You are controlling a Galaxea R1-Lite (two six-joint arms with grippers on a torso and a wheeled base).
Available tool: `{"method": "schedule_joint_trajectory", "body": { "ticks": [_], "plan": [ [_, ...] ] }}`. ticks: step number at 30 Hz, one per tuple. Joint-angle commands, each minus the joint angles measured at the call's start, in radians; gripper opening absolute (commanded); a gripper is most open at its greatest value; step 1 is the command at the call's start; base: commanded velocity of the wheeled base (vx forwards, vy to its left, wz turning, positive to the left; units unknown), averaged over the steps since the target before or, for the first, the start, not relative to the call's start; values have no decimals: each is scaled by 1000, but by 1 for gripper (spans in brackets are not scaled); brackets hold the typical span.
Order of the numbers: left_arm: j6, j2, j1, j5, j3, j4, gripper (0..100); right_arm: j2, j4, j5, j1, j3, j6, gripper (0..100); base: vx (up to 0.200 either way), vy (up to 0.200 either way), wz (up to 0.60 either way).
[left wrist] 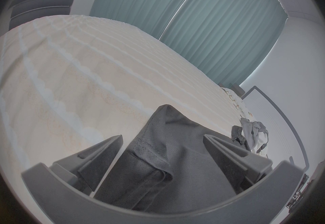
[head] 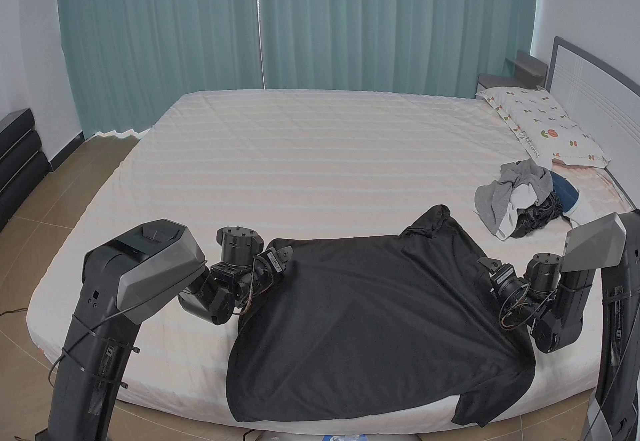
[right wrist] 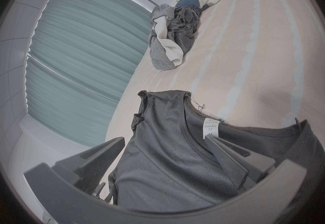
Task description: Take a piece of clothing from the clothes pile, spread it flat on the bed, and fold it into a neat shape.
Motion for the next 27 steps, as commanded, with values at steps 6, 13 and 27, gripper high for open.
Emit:
{"method": "schedule_joint_trajectory", "body": {
  "ticks": [6, 13, 27],
  "plan": [
    [1, 22, 8, 7, -18, -1, 0, 3, -10, 1, 0, -2, 0, 100, 0, 0, 0],
    [-2, 22, 30, 45, -47, -6, 0, 3, -10, 1, 0, 0, 0, 100, 0, 0, 0],
    [-5, 96, 114, 50, -189, -61, 0, 3, -10, -1, 0, 0, 0, 100, 0, 0, 0]
  ]
}}
